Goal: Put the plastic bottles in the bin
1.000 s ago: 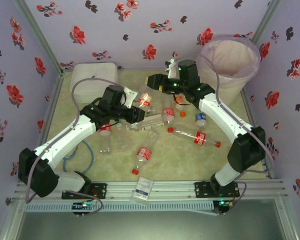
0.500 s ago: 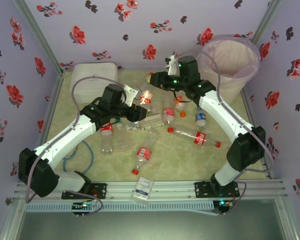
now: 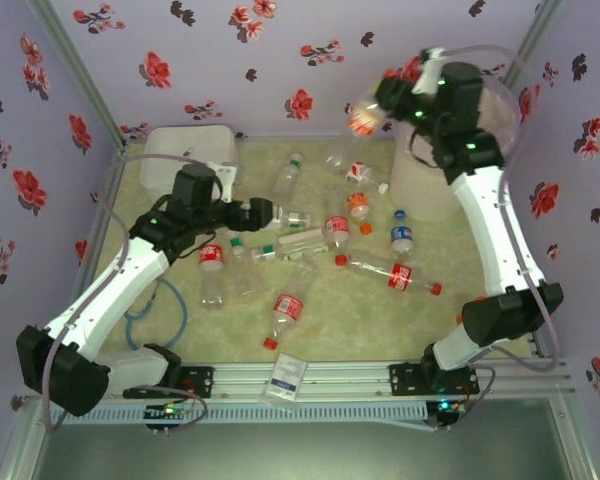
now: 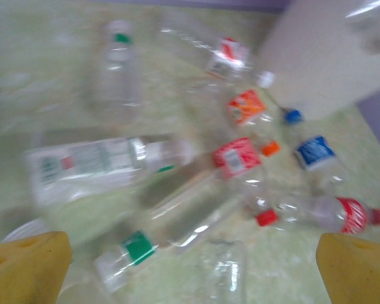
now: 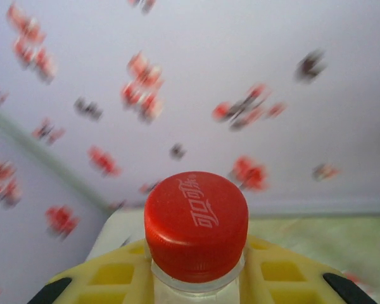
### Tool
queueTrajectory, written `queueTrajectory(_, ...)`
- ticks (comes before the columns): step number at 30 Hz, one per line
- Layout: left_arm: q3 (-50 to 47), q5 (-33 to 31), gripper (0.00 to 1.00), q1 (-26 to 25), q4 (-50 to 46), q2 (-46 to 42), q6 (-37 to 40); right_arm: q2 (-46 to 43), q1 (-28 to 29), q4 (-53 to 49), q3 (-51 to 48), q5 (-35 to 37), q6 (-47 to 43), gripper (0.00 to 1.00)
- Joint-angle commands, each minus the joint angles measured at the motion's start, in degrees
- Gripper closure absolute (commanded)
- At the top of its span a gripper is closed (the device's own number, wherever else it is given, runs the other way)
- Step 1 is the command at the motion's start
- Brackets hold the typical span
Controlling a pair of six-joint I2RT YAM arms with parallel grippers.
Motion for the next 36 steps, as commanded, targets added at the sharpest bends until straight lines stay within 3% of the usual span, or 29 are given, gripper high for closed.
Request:
queueTrajectory(1,-3.8,-5.6,0.0,3.6,-7.8,-2.8,-6.5,-2.8,-1.9,3.3,4.0,13.3,-7.8,1.0)
queueTrajectory(5,-6.5,-8.8,0.0,4.7,-13.5,-4.7,-7.1,-2.7,-2.9,7.4,3.1,27.8,-20.7,1.0)
queueTrajectory(10,-9.7,-8.4,0.0,4.7,-17.8,-6.4,-8.2,-1.3,-4.4,9.9,1.4,34.3,-29.6,1.0)
queueTrajectory(23,-18.1,-7.6,0.07,4.6,-15.1,-4.8,-10.7,5.7,-7.7,3.4,-2.9,33.3,-30.0,1.0)
queueTrajectory(31,-21.0,-7.9,0.09,4.5,-13.5,-1.2,-11.3,12.7,-11.7,-2.0,-2.4,27.4,-24.4,1.0)
queueTrajectory(36,-25.3,-7.3,0.13,4.7,-8.0,-1.5,-12.4,16.4,-13.9,-3.7,-1.9,22.8,-20.6,0.65)
